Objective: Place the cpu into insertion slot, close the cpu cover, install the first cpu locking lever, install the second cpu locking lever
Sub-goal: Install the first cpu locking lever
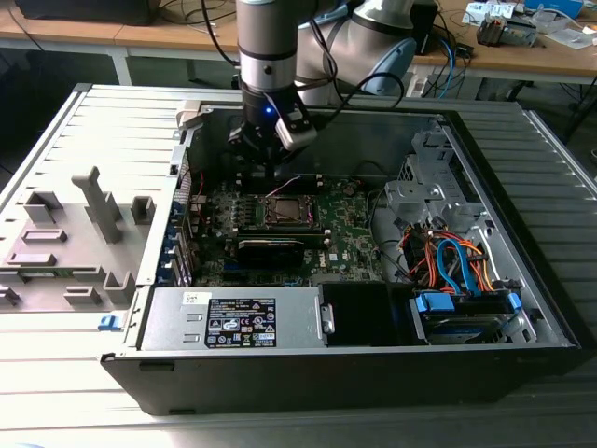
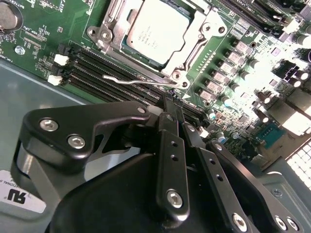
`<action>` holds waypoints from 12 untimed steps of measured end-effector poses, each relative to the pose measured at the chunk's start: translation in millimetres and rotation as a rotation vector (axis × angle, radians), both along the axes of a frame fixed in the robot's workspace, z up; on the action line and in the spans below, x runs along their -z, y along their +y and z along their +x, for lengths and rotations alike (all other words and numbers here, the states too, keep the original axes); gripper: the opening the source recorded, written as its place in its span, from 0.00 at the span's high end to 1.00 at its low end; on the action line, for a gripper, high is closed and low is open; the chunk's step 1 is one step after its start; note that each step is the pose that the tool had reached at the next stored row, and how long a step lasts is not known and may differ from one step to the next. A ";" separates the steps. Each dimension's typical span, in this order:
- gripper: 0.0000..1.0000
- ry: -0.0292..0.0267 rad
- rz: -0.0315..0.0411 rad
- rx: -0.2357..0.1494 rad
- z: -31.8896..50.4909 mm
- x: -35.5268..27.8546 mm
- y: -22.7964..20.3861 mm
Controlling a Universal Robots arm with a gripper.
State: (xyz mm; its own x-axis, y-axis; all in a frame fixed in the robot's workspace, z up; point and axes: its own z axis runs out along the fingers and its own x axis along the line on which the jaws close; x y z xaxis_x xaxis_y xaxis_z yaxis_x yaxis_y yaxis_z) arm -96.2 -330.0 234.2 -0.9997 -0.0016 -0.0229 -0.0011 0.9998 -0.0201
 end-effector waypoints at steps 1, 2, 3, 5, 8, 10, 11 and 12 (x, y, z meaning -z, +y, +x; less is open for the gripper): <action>0.89 0.0000 0.0000 0.000 0.2 0.2 0.0; 0.89 0.0001 0.0000 0.000 0.3 0.3 0.0; 0.89 0.0000 0.0000 0.000 0.6 0.6 0.0; 0.89 0.0000 0.0000 0.000 1.0 1.1 0.0; 0.89 0.0000 0.0000 0.000 2.0 2.1 0.0; 0.89 0.0000 0.0000 0.000 2.2 2.5 0.0; 0.89 0.0001 0.0000 0.000 2.3 2.6 0.0; 0.89 0.0001 0.0000 0.000 2.4 2.9 0.0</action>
